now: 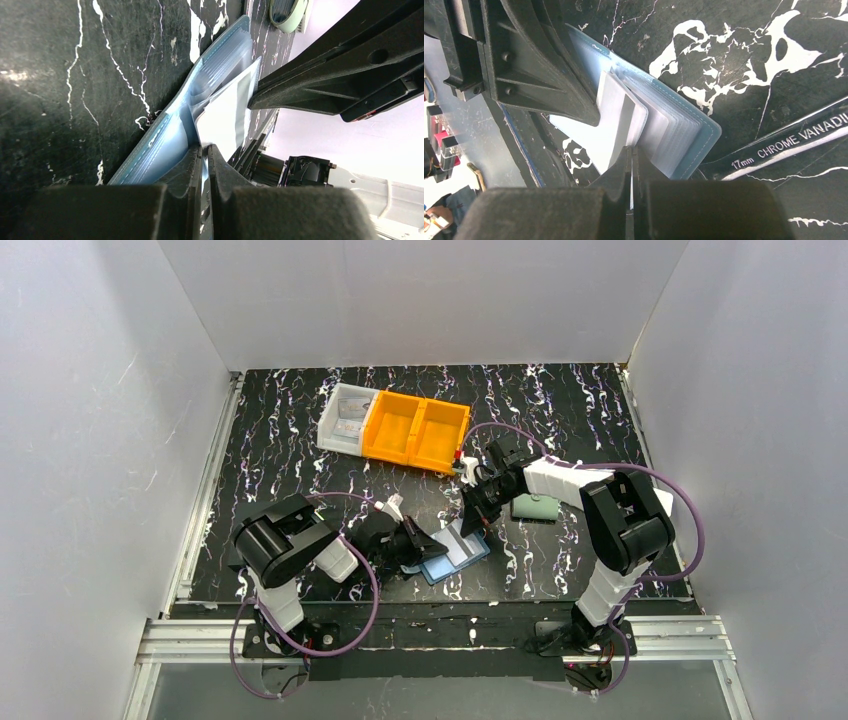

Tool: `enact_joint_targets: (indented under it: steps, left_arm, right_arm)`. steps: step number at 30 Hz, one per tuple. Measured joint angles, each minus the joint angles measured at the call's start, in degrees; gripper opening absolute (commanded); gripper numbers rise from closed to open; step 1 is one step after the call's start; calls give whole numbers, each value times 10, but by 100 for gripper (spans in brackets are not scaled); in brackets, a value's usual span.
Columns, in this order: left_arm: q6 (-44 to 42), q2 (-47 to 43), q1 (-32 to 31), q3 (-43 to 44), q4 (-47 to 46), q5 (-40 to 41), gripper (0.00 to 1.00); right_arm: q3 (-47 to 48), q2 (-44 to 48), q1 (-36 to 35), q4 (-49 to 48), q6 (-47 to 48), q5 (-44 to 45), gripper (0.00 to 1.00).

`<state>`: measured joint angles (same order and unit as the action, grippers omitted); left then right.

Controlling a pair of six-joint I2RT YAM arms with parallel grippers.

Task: Take the credit cards out of the card holder
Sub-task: Remove the credit card from the card holder.

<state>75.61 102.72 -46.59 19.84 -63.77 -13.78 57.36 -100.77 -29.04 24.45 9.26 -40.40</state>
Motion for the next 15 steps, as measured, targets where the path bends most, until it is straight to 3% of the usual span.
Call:
enact_joint_targets:
  steps: [15]
  left_arm:
    - [-29, -11, 10, -30, -27, -2, 0]
  right_arm:
    - [3, -2, -7, -7, -1, 5, 1]
